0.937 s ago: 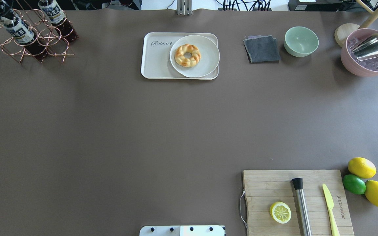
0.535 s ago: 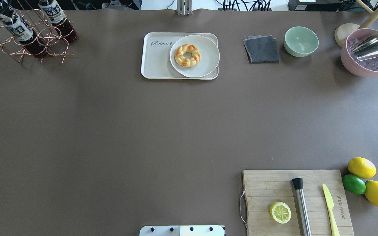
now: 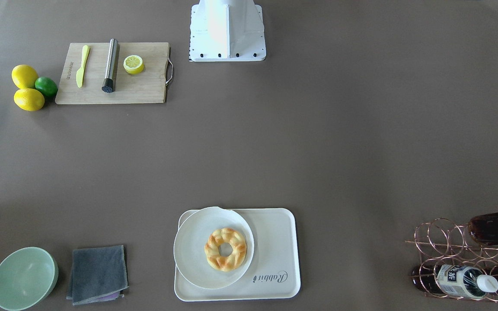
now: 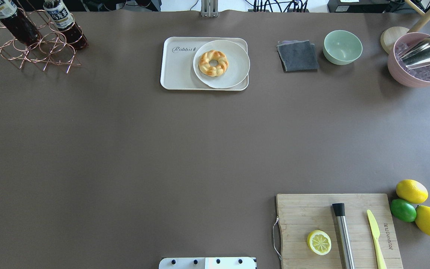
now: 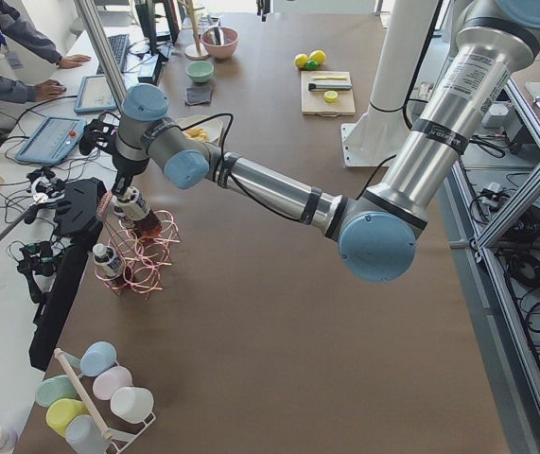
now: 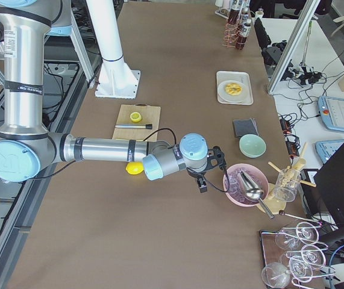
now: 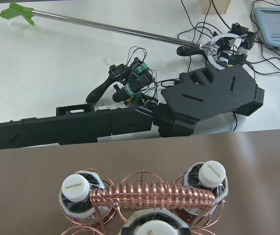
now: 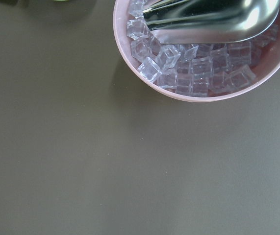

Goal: Place tea on tray
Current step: 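Reach the left gripper down to a dark bottle in the copper rack, then lift the dark bottle out of the rack with the left gripper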

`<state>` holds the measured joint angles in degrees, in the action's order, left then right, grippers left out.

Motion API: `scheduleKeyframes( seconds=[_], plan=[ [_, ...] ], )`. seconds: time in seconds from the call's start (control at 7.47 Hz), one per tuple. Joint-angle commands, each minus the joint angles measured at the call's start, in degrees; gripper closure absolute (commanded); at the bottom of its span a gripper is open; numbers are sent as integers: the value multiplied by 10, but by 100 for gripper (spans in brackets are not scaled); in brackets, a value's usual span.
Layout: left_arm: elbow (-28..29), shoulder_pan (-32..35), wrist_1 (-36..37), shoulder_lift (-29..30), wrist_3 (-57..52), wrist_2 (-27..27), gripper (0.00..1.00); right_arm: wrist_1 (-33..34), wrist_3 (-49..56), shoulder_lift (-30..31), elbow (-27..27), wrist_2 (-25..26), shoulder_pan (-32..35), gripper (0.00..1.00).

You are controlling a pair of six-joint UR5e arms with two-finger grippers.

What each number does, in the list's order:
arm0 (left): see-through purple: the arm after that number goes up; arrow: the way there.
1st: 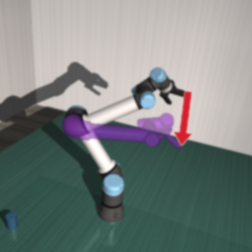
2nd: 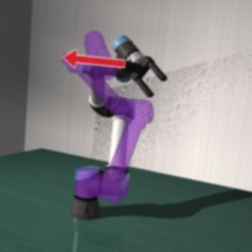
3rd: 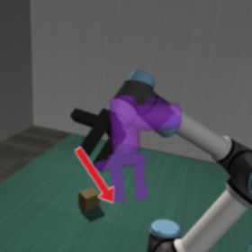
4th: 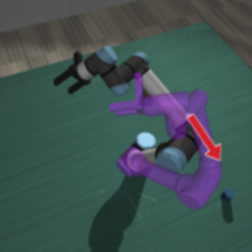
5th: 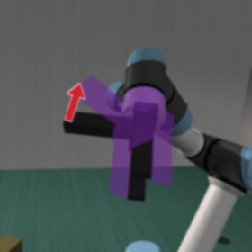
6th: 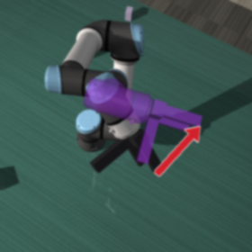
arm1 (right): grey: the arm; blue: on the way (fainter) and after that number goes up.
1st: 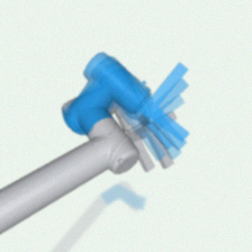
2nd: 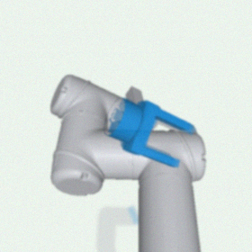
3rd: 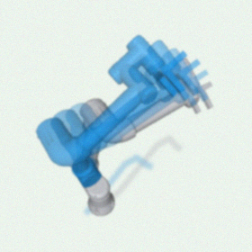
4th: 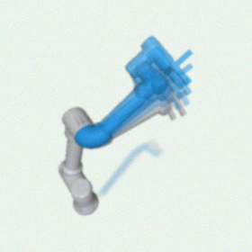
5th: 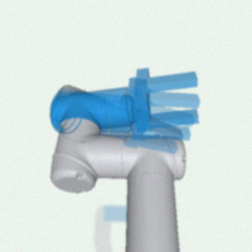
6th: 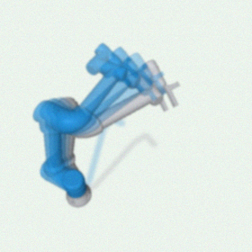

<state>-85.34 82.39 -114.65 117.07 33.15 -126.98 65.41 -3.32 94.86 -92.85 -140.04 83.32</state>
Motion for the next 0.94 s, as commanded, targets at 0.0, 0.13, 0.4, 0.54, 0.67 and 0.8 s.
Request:
scheduleKeyframes(
  seconds=[0.0, 0.13, 0.4, 0.54, 0.67, 0.8],
  plan=[
    [-176, -12, 178, -20, 19, 22, 100, 0, -1, -1, 1, 0, -1, 1],
    [-218, -52, 207, -18, 65, 36, 100, 0, -1, -2, 1, 0, 0, 1],
    [-271, -176, 261, 29, 198, 95, 100, 2, -1, -7, 2, 1, -1, 1],
    [-267, -249, 292, 79, 252, 120, 100, 4, -1, -14, 6, 1, -1, 1],
    [-272, -308, 310, 111, 293, 165, 100, 3, -5, -18, 8, 1, -1, 1],
    [-271, -378, 320, 129, 333, 234, 100, 3, -5, -18, 10, 1, -1, 1]
  ],
)
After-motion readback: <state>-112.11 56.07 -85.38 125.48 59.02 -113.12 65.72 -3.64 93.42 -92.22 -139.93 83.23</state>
